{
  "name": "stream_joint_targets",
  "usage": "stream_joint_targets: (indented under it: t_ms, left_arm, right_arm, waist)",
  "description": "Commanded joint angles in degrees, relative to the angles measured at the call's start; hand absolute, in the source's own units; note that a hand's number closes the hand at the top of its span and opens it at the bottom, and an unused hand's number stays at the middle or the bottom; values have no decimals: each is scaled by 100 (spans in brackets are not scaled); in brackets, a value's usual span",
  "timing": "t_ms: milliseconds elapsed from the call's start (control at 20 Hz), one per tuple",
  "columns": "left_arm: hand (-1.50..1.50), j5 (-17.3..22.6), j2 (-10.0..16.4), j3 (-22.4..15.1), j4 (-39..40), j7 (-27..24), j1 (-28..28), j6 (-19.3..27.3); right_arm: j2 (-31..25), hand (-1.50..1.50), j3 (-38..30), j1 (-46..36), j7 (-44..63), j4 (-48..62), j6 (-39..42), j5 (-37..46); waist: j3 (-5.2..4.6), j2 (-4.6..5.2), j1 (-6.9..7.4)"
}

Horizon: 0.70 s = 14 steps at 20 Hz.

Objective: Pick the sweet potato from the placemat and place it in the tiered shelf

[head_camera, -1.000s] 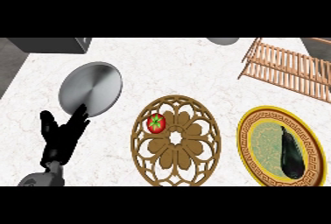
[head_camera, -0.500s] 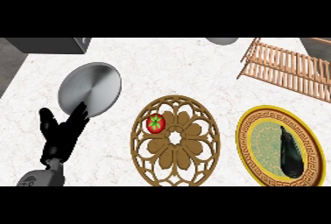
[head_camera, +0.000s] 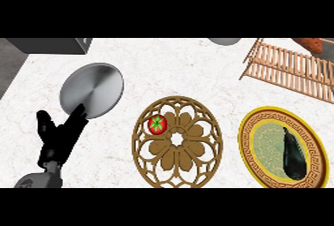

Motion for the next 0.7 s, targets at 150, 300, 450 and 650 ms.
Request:
stream_joint_targets:
  t_ms: [150,300,450,650]
  left_arm:
    - [0,-114,-96,-67,-169,156,32,143]
    - [0,-103,-180,-16,171,12,-112,130]
    - [0,75,67,67,-415,292,138,-78]
    - [0,50,52,55,-421,479,64,-15]
  right_arm:
    - [100,-150,-752,-30,-89,-8,-348,-765]
    - [-227,-150,-1010,-50,-154,-15,-690,-904]
    - [-635,-150,-907,-130,292,-67,-840,-745]
    - [-1232,-150,-1157,154,218,89,-1127,-790]
  waist:
    - [1,-14,-17]
    - [-2,8,-52]
    - [-3,-27,-19]
    - [5,-10,-26]
